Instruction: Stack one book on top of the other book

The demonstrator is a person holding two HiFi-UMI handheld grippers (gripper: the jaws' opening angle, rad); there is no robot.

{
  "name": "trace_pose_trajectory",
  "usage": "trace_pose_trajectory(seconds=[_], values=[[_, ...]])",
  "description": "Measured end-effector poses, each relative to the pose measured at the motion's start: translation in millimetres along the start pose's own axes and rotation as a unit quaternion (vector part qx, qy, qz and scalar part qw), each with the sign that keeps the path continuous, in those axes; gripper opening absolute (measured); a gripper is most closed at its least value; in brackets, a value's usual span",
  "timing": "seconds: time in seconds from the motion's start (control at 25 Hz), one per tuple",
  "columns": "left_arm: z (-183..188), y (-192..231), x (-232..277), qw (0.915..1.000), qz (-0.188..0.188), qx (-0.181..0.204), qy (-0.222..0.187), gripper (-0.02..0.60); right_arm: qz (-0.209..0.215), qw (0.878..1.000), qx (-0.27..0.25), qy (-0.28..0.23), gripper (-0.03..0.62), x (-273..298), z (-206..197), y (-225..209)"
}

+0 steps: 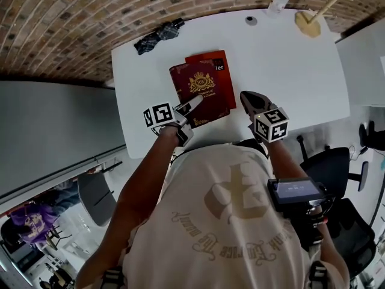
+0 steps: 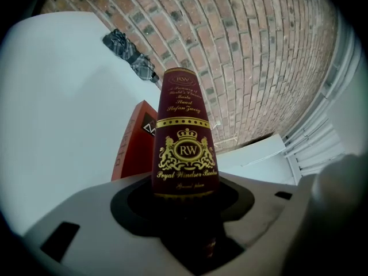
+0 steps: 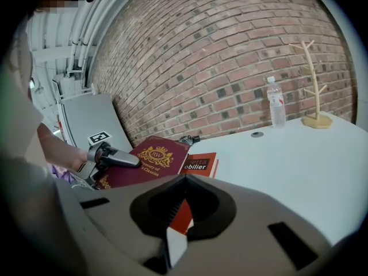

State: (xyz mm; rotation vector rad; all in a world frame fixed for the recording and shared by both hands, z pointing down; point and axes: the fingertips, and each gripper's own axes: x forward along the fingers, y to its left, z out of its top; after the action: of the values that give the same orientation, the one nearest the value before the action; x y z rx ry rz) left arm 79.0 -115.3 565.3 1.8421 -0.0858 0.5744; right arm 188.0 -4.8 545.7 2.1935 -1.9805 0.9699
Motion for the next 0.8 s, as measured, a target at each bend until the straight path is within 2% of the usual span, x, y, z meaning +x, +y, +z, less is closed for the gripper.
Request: trace_pose_trajectory(seconds=[0.36, 0.64, 0.8], values=[[11.8, -4.1, 50.8, 0.9995, 0.006, 0.004, 0.030, 0.236, -0.002, 0.999, 0.037, -0.001, 0.021, -7.2, -5.9, -27.6], [8.9, -5.8, 65.8, 0.9981, -0.003, -0.004, 0.062, 0.236, 0.000, 0.999, 0.052, -0.002, 0.021, -7.3, -6.8, -30.9], [8.0, 2.7, 64.6, 0.9970, 0.018, 0.001, 0.076, 0.238, 0.000, 0.998, 0.058, -0.003, 0.021, -5.8, -7.0, -34.5]])
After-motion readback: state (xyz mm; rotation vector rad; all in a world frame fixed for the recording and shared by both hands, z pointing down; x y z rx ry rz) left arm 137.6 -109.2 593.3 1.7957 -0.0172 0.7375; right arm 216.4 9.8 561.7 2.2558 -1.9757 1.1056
